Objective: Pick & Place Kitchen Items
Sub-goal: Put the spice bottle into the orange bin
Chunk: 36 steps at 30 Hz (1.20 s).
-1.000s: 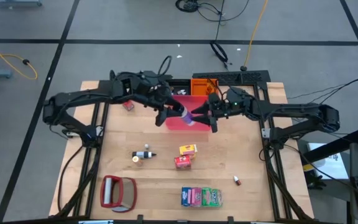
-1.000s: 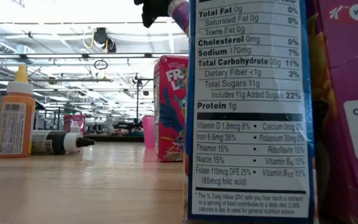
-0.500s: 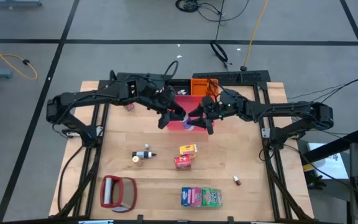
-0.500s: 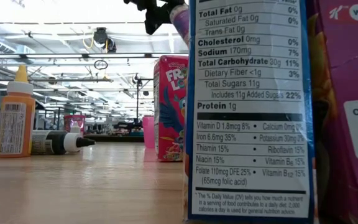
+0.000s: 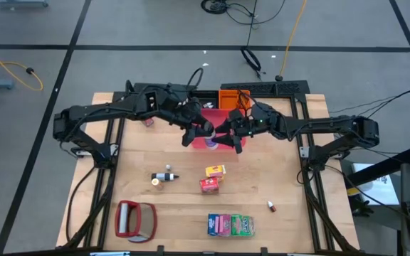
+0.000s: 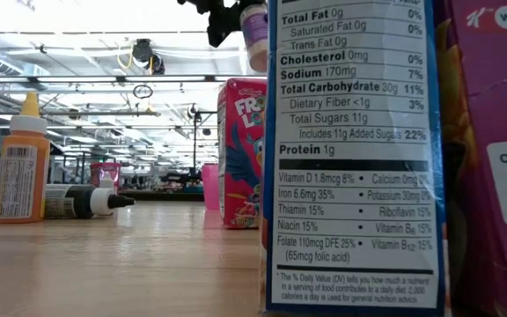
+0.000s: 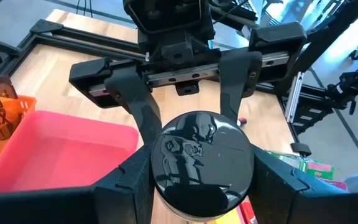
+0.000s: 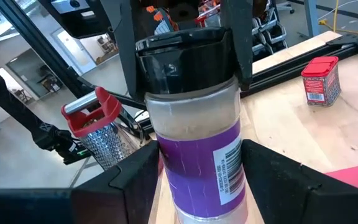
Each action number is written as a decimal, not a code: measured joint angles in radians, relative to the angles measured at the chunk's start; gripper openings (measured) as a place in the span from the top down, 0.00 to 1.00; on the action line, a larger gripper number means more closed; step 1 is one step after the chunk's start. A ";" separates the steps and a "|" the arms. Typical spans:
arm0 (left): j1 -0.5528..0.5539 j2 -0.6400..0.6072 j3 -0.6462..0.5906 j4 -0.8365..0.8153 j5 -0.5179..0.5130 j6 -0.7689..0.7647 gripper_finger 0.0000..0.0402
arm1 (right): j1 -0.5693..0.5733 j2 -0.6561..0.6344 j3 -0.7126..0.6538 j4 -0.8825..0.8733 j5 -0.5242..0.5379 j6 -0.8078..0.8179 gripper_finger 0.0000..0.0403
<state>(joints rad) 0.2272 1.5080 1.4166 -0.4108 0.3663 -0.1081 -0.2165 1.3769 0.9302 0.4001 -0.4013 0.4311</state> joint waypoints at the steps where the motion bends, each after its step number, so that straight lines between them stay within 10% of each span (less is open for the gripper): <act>1: 0.000 0.000 0.000 0.001 0.000 0.000 0.54 | -0.001 0.000 0.000 0.002 -0.013 0.002 0.45; 19: -0.021 0.004 0.000 0.043 -0.003 0.000 0.54 | 0.010 0.037 0.004 0.108 -0.020 0.021 0.38; 36: -0.021 0.003 -0.001 0.042 0.001 -0.010 0.54 | 0.010 0.049 0.003 0.127 -0.024 0.021 0.58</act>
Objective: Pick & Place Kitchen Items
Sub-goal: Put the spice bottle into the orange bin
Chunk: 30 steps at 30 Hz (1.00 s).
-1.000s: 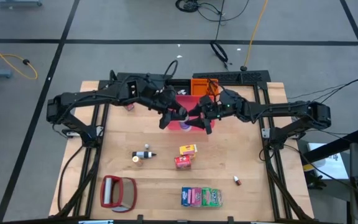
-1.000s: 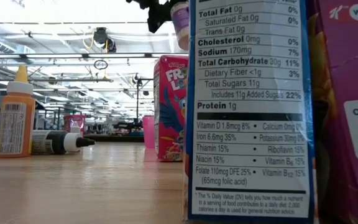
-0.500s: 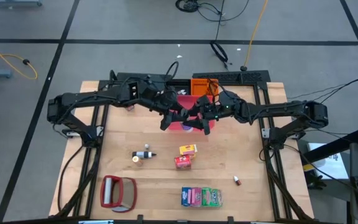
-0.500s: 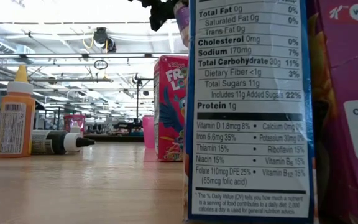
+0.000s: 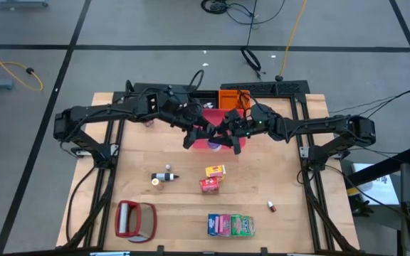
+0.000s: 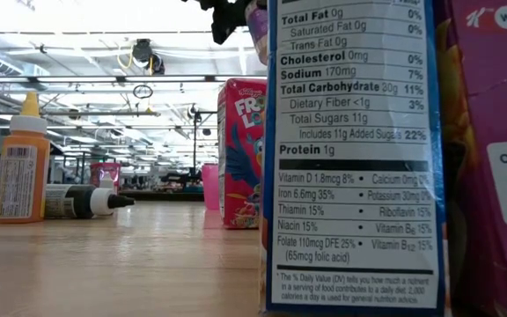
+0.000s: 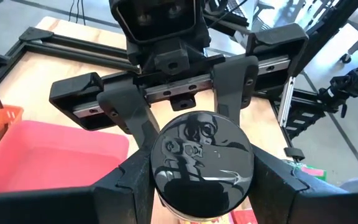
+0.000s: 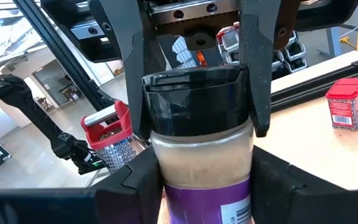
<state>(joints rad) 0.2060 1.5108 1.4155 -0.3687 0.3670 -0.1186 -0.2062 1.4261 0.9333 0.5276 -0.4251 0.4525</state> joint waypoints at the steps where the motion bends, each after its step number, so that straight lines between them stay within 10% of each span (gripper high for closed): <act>1: 0.000 0.000 0.000 0.000 0.001 -0.001 0.53 | 0.000 0.000 0.000 0.001 0.000 0.000 0.59; 10: 0.000 -0.001 0.002 0.019 -0.102 -0.033 0.23 | -0.002 0.004 -0.002 -0.009 0.008 0.041 0.61; 30: 0.076 -0.126 0.002 -0.061 -0.376 0.023 0.20 | -0.048 -0.004 -0.002 -0.062 -0.001 0.037 0.62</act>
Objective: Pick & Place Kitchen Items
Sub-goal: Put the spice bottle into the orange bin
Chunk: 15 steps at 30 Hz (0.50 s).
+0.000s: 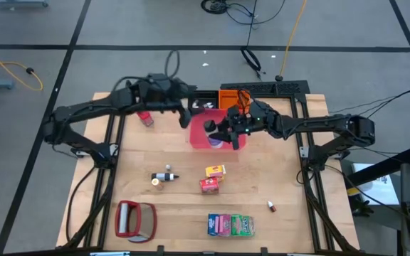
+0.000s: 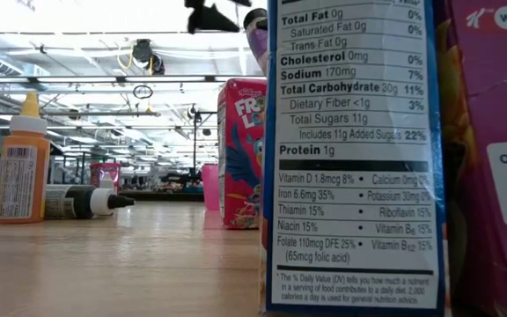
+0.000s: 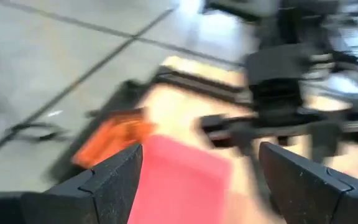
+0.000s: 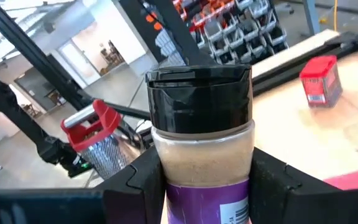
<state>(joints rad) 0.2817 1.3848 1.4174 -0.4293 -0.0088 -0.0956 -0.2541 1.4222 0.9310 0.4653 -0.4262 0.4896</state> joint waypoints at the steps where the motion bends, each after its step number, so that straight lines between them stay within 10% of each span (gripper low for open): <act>1: 0.006 -0.015 0.000 -0.020 -0.031 0.005 0.20 | -0.003 -0.005 0.000 -0.009 0.000 -0.003 0.62; 15: 0.000 -0.046 0.000 -0.081 -0.086 -0.023 0.20 | -0.169 -0.026 0.000 -0.069 0.101 -0.113 0.62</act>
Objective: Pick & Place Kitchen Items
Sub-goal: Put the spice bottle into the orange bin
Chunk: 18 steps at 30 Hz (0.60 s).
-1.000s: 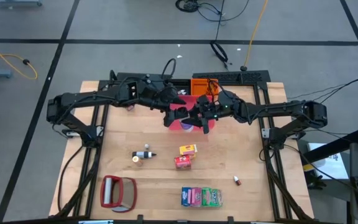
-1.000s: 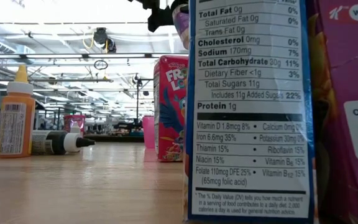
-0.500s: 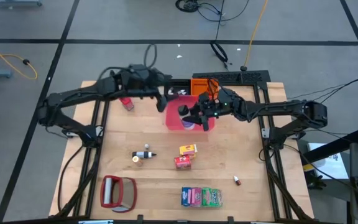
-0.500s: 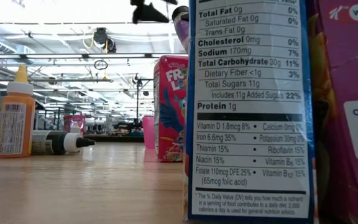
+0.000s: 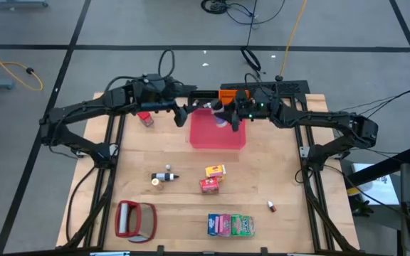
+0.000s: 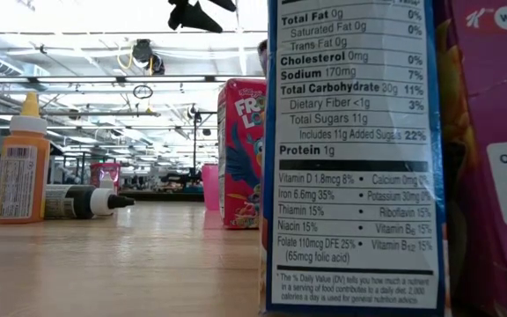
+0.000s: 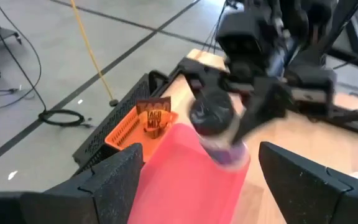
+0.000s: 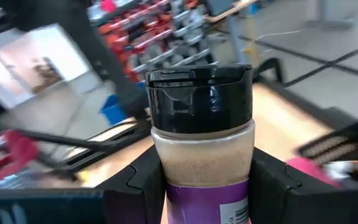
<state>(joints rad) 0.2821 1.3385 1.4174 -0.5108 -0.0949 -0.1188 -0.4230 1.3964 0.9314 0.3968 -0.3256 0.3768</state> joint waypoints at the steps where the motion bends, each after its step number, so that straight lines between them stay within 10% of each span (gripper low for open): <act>1: -0.002 0.002 -0.001 -0.007 0.000 -0.002 0.20 | -0.016 0.000 0.000 -0.010 0.014 -0.014 0.62; 18: -0.003 0.001 -0.001 -0.011 -0.012 -0.053 0.20 | -0.229 0.076 0.000 -0.062 0.226 -0.185 0.62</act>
<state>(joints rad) 0.2790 1.3396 1.4162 -0.5213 -0.1066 -0.1715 -0.6523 1.4724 0.9314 0.3344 -0.0996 0.1915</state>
